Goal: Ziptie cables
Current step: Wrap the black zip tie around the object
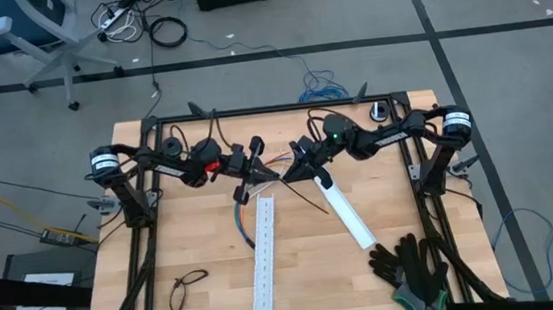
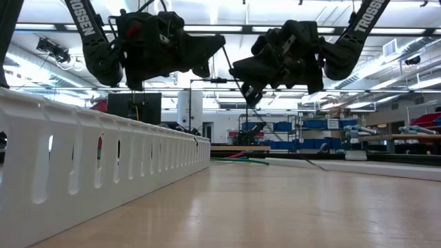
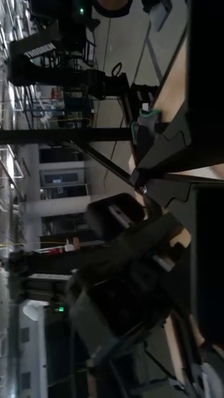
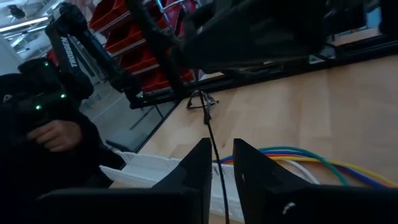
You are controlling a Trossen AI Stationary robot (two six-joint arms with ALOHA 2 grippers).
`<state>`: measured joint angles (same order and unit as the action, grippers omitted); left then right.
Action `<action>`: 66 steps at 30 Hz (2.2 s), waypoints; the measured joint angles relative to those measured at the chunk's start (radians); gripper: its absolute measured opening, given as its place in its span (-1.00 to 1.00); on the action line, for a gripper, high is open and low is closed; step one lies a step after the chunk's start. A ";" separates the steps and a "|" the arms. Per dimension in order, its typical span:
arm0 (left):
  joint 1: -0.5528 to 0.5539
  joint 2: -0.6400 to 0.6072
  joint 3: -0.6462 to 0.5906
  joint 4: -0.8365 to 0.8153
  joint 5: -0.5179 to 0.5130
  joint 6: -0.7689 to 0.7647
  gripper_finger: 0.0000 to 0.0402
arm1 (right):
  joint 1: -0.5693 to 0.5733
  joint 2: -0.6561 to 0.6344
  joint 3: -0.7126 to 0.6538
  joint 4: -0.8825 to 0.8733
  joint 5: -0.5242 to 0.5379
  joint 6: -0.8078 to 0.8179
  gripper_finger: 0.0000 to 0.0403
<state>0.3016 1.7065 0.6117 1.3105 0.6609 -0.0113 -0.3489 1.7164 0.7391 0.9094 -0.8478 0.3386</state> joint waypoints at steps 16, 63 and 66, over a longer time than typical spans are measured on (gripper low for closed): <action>0.026 0.000 -0.079 -0.023 -0.364 -0.001 -1.00 | 0.017 0.000 0.000 -0.192 0.387 -0.183 -0.70; 0.026 -0.001 -0.128 -0.033 -0.653 -0.072 -1.00 | 0.136 -0.001 0.028 -0.184 1.038 -0.279 -0.41; 0.026 -0.023 -0.149 -0.047 -0.702 -0.057 -1.00 | 0.136 -0.008 0.030 -0.270 1.063 -0.177 -0.42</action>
<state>0.3279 1.6839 0.4626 1.2638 -0.0408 -0.0687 -0.2131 1.7087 0.7687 0.6398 0.2152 0.1614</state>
